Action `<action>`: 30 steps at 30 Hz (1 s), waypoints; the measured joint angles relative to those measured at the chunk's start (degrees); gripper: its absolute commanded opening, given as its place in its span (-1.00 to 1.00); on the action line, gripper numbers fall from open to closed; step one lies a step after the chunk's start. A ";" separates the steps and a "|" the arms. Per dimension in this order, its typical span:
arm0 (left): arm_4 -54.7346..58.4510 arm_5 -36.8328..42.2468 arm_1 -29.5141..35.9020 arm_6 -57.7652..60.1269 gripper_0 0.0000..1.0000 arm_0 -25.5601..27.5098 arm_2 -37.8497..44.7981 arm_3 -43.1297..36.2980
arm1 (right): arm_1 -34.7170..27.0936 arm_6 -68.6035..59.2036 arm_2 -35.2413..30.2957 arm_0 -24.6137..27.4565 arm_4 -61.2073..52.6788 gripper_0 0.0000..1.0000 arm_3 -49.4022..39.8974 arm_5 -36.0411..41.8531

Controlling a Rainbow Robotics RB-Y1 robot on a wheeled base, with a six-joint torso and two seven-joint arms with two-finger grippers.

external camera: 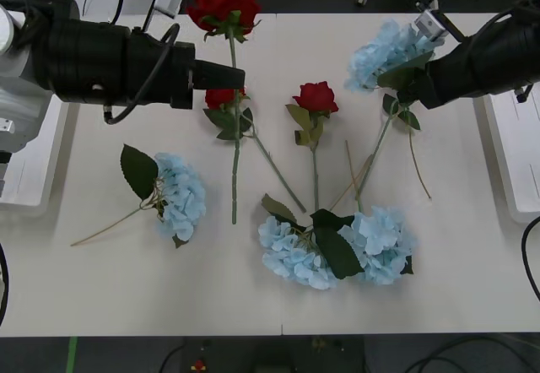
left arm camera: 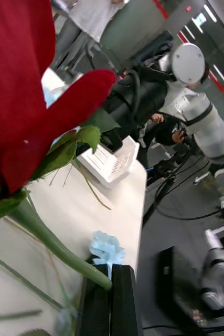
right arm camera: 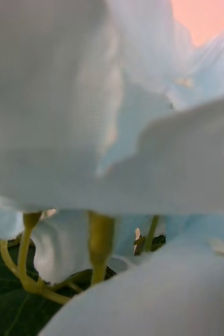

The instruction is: Put the red flowers into the right box and the blue flowers into the left box

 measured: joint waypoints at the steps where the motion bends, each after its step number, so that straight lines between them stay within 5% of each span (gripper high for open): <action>1: 0.40 -1.15 0.00 -2.93 -1.00 0.01 -0.79 -0.02 | -0.23 -0.18 0.41 0.00 1.12 -1.00 0.57 0.01; 17: 15.75 -25.35 0.03 -10.98 -1.00 0.09 -19.02 -2.60 | -0.97 -16.40 11.77 -0.01 18.30 -0.97 16.29 -7.33; 23: 15.76 -28.32 0.03 -11.01 -1.00 0.10 -21.13 -3.84 | -0.97 -16.40 14.07 -0.01 21.98 0.53 17.77 -11.24; 26: 15.76 -28.32 0.03 -11.03 -1.00 0.12 -21.14 -3.87 | -0.99 -16.39 16.28 -0.01 22.03 0.91 18.23 -12.51; 30: 15.76 -28.33 0.03 -11.06 -1.00 0.20 -21.15 -3.88 | -1.27 -15.74 17.88 -0.01 21.42 1.00 18.25 -12.41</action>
